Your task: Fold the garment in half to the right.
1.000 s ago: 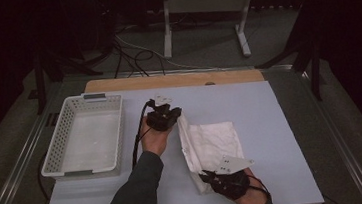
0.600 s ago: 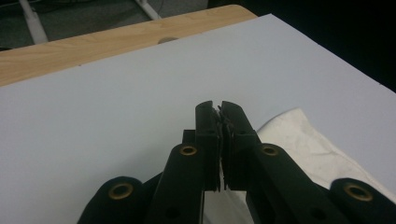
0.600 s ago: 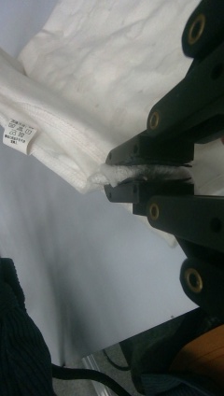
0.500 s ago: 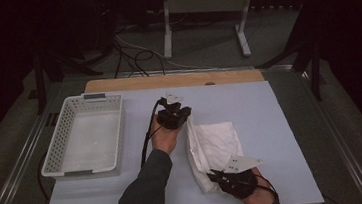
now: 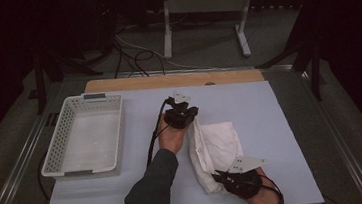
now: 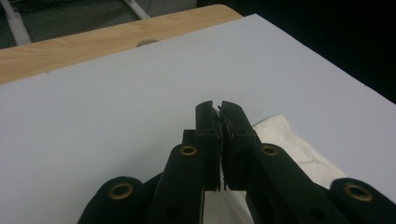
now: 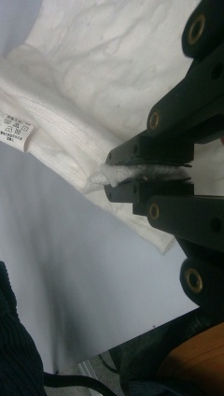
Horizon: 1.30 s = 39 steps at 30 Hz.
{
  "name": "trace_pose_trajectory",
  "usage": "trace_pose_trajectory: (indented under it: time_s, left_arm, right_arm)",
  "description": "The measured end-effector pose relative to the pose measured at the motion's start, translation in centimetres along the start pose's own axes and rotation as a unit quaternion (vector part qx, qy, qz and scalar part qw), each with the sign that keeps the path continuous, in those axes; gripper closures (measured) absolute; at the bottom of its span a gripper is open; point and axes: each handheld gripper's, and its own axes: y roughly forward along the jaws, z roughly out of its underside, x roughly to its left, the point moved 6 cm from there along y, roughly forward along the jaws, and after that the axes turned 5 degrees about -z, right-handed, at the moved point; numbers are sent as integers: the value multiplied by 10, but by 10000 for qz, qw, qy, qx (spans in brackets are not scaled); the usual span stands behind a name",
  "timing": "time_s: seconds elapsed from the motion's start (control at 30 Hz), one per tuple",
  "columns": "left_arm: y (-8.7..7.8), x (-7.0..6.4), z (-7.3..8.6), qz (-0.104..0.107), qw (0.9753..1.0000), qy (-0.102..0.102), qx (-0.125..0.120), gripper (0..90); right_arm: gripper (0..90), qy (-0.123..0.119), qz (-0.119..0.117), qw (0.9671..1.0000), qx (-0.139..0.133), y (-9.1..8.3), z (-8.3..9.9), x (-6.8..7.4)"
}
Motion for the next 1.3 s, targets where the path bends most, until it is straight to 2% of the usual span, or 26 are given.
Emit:
trace_pose_trajectory:
  time_s: [0.17, 0.5, 1.07, 1.3]
  left_arm:
    - [4, -3, -2, 26, 10000, -47, 1, 876]
    - [11, -15, -8, 58, 10000, 20, 12, 876]
    - [22, -26, -9, 135, 9999, -3, 95, 875]
    - [28, -35, -9, 217, 9997, -27, 112, 872]
  right_arm:
    - [836, 11, 43, 10000, -15, -3, 2, -3]
    - [836, 113, 132, 9998, 12, -10, 7, -8]
    - [836, 307, 265, 9992, 52, -20, 18, -18]
    - [835, 365, 280, 9989, 69, -21, 21, -20]
